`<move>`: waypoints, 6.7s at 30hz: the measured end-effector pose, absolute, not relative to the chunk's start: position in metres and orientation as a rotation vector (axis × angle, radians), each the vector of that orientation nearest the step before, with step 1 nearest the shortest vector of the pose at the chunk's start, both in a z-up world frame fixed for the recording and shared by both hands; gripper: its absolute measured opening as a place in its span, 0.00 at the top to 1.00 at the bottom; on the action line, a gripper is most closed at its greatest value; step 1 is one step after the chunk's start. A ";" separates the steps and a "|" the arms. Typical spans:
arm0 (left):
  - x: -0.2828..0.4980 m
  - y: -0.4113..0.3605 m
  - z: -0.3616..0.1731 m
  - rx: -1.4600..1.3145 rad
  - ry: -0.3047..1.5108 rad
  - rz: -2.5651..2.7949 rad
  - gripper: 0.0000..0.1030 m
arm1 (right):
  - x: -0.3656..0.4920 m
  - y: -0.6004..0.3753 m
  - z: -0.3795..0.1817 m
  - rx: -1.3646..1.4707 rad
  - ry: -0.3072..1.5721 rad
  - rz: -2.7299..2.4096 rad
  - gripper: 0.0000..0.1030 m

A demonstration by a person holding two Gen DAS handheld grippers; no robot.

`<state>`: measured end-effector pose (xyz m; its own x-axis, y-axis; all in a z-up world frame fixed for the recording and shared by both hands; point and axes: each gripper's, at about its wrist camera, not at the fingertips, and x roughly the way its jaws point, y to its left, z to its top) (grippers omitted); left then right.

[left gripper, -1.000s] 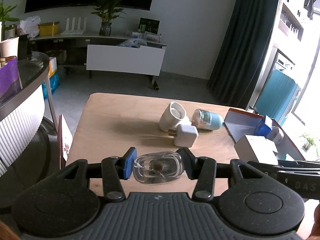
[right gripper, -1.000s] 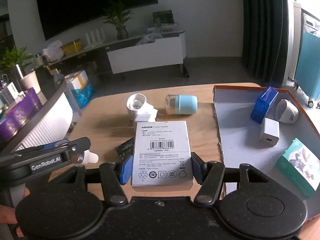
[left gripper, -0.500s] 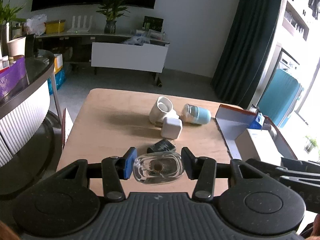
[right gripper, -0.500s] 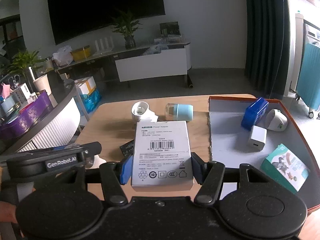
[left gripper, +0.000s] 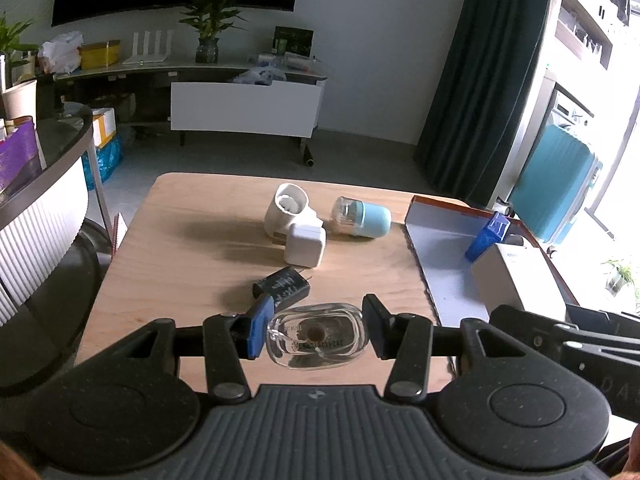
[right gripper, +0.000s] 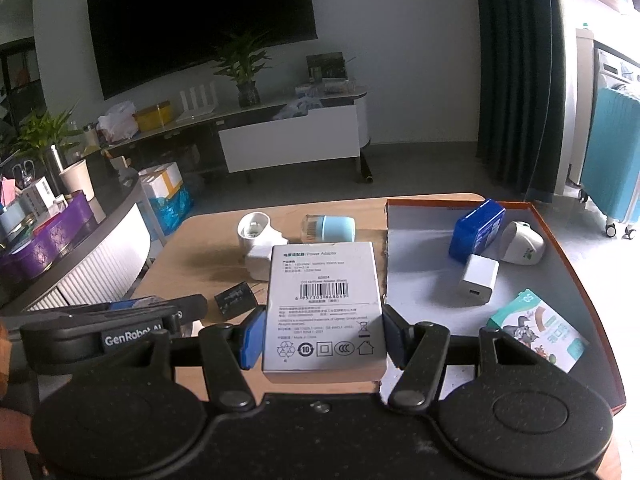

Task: Organize rigid objects
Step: 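Carry the glass bottle and white adapter box over the white box with both tools, then open both tools to release the bottle and adapter box into the box, then move both tools back toward the remaining plugs on the table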

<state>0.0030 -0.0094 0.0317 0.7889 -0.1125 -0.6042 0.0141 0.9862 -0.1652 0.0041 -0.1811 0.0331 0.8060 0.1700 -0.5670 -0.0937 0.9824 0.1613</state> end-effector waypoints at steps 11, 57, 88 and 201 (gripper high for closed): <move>0.009 -0.018 0.030 -0.149 0.668 -0.069 0.52 | 0.005 -0.190 0.033 0.133 0.614 0.132 0.31; 0.024 -0.087 0.032 -0.093 0.676 -0.174 0.52 | -0.002 -0.255 0.041 0.196 0.560 0.015 0.31; 0.034 -0.155 0.032 -0.037 0.676 -0.296 0.52 | -0.019 -0.333 0.034 0.258 0.531 -0.160 0.31; 0.043 -0.079 0.029 -0.104 0.762 -0.057 0.03 | 0.034 -0.270 0.031 0.167 0.552 0.016 0.13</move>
